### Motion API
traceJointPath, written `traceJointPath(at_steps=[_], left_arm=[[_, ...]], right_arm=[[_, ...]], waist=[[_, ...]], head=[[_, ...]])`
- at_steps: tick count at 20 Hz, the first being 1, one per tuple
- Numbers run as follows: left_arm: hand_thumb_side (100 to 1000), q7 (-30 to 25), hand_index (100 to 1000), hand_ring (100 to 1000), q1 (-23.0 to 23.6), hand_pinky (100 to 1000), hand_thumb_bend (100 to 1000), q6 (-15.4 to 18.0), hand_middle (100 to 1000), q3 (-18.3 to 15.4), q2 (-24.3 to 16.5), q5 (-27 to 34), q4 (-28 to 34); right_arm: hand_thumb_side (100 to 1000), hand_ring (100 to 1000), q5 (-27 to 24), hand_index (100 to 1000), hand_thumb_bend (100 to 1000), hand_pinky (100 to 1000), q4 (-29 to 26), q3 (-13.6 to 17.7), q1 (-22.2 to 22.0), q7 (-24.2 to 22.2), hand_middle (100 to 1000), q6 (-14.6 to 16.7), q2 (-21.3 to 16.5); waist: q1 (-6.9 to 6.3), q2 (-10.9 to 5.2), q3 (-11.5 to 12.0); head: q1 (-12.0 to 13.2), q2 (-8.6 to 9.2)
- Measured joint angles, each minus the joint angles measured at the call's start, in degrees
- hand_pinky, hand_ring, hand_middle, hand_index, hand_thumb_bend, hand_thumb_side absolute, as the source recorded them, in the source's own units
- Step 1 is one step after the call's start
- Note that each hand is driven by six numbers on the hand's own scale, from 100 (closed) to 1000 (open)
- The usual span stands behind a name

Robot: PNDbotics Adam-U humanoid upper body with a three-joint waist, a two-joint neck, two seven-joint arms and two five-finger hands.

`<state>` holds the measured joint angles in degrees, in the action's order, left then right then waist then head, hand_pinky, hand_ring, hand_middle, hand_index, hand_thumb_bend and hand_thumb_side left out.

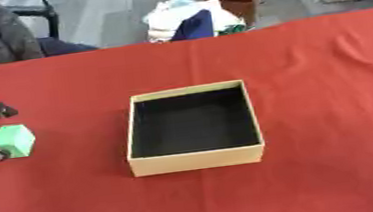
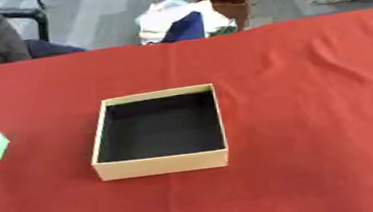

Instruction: Pick up objects on the table and place them in the box.

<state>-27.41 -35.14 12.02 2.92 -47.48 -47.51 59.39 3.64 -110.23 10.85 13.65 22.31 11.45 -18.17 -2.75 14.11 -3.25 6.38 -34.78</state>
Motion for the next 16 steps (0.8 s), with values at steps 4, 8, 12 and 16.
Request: traceJointPath(at_steps=[4,8,12,16], left_arm=[[100,0.4,821,803,-0.8,862,380,0.0,721,0.0,1.2,-2.7,-2.3],[100,0.8,652,681,-0.7,806,309,0.1,524,-0.1,1.5,-4.8,-2.2],[100,2.4,560,621,0.0,780,271,-0.7,445,-1.0,1.6,-5.4,2.5],[100,3.8,551,615,0.2,780,257,-0.9,436,-1.5,1.3,-4.7,11.4]], right_arm=[[528,756,0.0,887,100,632,0.0,0.0,0.0,0.0,785,0.0,0.0],[528,756,0.0,887,100,632,0.0,0.0,0.0,0.0,785,0.0,0.0],[528,756,0.0,887,100,632,0.0,0.0,0.0,0.0,786,0.0,0.0],[529,756,0.0,887,100,632,0.0,0.0,0.0,0.0,786,0.0,0.0]], waist=[[0.01,0.01,-0.3],[-0.03,0.01,-0.3],[-0.05,0.02,-0.2],[-0.26,0.02,-0.2]], head=[[0.1,0.02],[0.1,0.02],[0.0,0.04],[0.0,0.04]])
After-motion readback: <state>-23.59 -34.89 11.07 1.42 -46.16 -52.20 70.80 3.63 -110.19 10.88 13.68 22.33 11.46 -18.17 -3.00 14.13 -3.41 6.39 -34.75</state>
